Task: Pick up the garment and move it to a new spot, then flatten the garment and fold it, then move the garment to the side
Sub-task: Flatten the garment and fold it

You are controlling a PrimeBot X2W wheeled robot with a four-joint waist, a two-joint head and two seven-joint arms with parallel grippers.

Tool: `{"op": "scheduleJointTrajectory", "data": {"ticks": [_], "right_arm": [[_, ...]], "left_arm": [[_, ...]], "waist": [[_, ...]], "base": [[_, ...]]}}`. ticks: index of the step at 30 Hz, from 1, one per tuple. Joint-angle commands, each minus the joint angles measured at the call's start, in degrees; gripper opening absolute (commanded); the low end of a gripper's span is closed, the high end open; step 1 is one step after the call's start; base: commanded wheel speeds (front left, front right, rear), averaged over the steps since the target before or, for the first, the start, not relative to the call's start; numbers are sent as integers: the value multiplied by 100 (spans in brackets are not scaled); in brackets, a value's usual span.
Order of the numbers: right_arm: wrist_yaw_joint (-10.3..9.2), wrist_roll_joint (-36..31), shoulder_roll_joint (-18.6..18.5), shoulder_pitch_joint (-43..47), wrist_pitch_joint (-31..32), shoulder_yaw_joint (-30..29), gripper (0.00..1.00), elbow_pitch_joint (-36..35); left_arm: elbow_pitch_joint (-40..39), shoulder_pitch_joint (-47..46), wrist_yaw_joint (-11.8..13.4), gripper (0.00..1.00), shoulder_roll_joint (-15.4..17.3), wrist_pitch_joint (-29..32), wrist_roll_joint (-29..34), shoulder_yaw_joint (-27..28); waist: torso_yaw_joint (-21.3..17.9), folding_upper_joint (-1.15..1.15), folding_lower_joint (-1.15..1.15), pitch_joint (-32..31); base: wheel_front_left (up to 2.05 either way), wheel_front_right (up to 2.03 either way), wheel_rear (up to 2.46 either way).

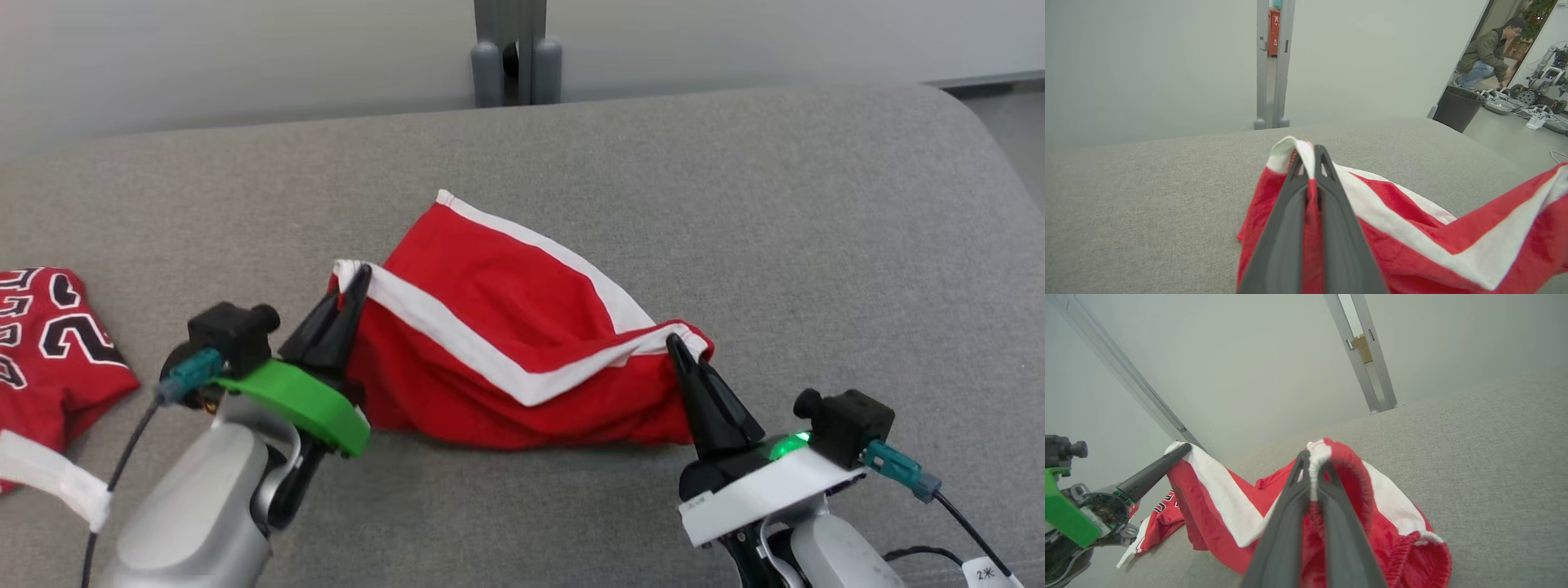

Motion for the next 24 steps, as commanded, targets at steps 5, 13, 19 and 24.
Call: {"op": "scheduleJointTrajectory", "data": {"ticks": [5, 13, 19, 24], "right_arm": [[0, 48, 239, -385, -17, -223, 0, -31], [0, 410, 286, -894, -16, -119, 0, -127], [0, 554, 285, -1066, -17, -159, 0, 44], [0, 711, 286, -1088, -17, -59, 0, 192]], "left_arm": [[598, -1140, -13, 0, 207, 27, -335, -492], [870, -2453, -13, 0, 837, 324, -917, -1543], [713, -3051, -8, 0, 1202, 693, -1742, -2080], [720, -3491, -8, 0, 1429, 802, -2187, -2405]], "waist": [[-586, 0, 0, 1136], [-862, 0, 0, 1859], [-996, 0, 0, 2089], [-1118, 0, 0, 2219]], "base": [[0, 0, 0], [0, 0, 0], [0, 0, 0], [0, 0, 0]]}}
